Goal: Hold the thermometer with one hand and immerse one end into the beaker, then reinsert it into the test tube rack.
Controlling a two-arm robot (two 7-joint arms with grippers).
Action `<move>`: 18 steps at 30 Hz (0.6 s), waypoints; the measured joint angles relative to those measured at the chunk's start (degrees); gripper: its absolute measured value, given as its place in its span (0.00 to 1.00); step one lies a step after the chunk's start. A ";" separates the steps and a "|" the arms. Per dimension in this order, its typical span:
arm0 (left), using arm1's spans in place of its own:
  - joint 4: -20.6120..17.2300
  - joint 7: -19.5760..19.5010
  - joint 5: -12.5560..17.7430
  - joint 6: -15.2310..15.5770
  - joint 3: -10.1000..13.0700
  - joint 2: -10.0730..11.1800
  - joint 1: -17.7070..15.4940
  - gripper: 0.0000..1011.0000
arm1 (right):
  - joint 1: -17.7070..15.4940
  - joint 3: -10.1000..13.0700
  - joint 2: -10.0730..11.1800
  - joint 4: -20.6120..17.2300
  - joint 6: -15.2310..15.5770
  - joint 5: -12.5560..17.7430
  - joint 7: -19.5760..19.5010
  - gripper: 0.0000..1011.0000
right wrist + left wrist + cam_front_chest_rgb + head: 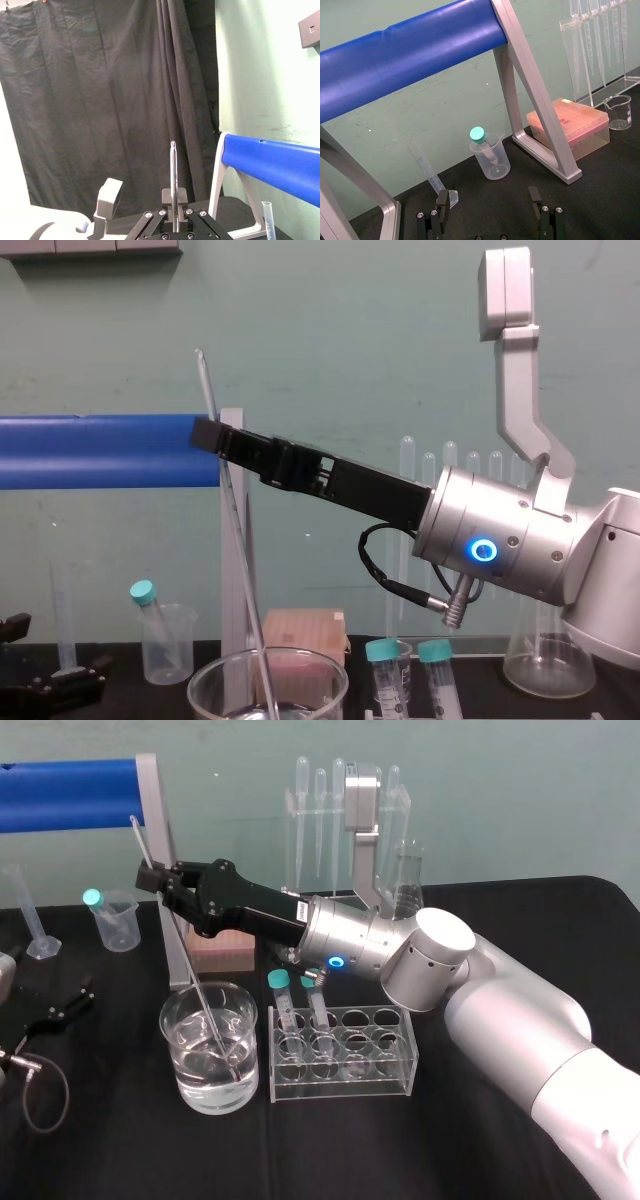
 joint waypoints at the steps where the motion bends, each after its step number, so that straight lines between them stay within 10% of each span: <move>1: 0.00 0.00 0.00 0.00 0.00 0.00 0.00 1.00 | 0.00 0.00 0.00 0.00 0.00 0.00 0.00 0.06; 18: 0.00 0.00 0.00 0.00 0.00 0.00 0.00 1.00 | 0.00 0.00 0.00 0.00 0.00 0.00 0.00 0.06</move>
